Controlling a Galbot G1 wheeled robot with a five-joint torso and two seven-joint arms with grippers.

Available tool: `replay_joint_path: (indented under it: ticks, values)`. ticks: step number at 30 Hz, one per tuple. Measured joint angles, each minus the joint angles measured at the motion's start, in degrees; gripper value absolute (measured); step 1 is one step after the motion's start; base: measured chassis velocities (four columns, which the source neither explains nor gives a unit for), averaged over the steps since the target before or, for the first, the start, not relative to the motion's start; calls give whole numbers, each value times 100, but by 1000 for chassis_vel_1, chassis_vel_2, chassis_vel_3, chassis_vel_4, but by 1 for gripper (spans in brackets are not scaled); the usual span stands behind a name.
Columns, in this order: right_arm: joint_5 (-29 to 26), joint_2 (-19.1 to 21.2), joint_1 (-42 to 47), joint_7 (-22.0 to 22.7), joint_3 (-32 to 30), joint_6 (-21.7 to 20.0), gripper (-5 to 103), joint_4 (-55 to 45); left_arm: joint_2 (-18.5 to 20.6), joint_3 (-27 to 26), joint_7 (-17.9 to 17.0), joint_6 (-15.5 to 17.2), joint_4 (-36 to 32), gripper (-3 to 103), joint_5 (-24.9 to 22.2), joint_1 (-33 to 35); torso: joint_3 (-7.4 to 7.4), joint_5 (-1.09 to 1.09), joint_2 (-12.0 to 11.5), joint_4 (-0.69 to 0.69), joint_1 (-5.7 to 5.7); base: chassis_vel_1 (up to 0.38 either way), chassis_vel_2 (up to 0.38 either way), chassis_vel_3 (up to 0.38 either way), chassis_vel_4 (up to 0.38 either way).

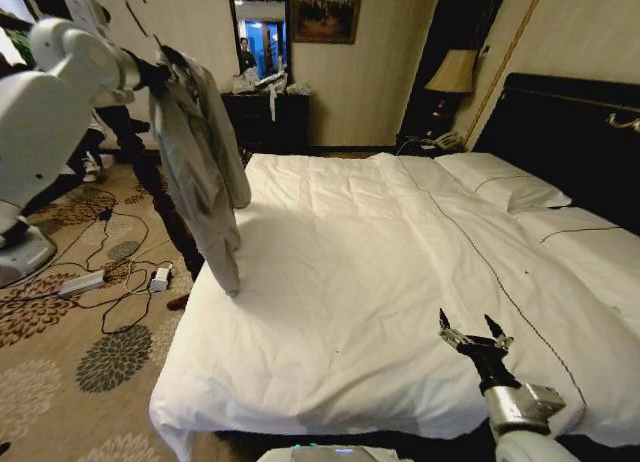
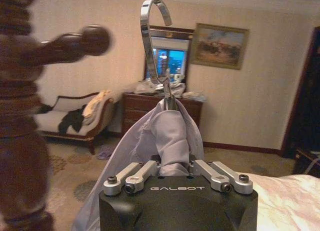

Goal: Pick up the clothes from the bed and hang them on the clothes hanger.

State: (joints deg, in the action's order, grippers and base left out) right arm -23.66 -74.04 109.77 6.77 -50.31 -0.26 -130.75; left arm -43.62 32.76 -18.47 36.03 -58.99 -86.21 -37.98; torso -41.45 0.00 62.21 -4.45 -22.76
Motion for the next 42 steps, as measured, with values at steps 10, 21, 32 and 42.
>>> replay_joint_path:
  ticks: [10,21,32,42]
  values:
    - [0,0,-1,0,0,0,100,0,-243,53,86,30,707,15,2,-181,0,2,0,-5,0,0,0,0,0]
    - [0,0,0,0,0,0,100,0,-27,-181,48,27,552,15,44,-78,0,0,0,-2,0,0,0,0,0]
    - [0,0,-1,0,0,0,100,0,-229,-94,517,14,1120,15,336,-142,0,1,0,-2,0,0,0,0,0]
    - [0,0,-1,0,0,0,100,0,-296,-503,353,-19,912,15,554,253,0,1,0,-2,0,0,0,0,0]
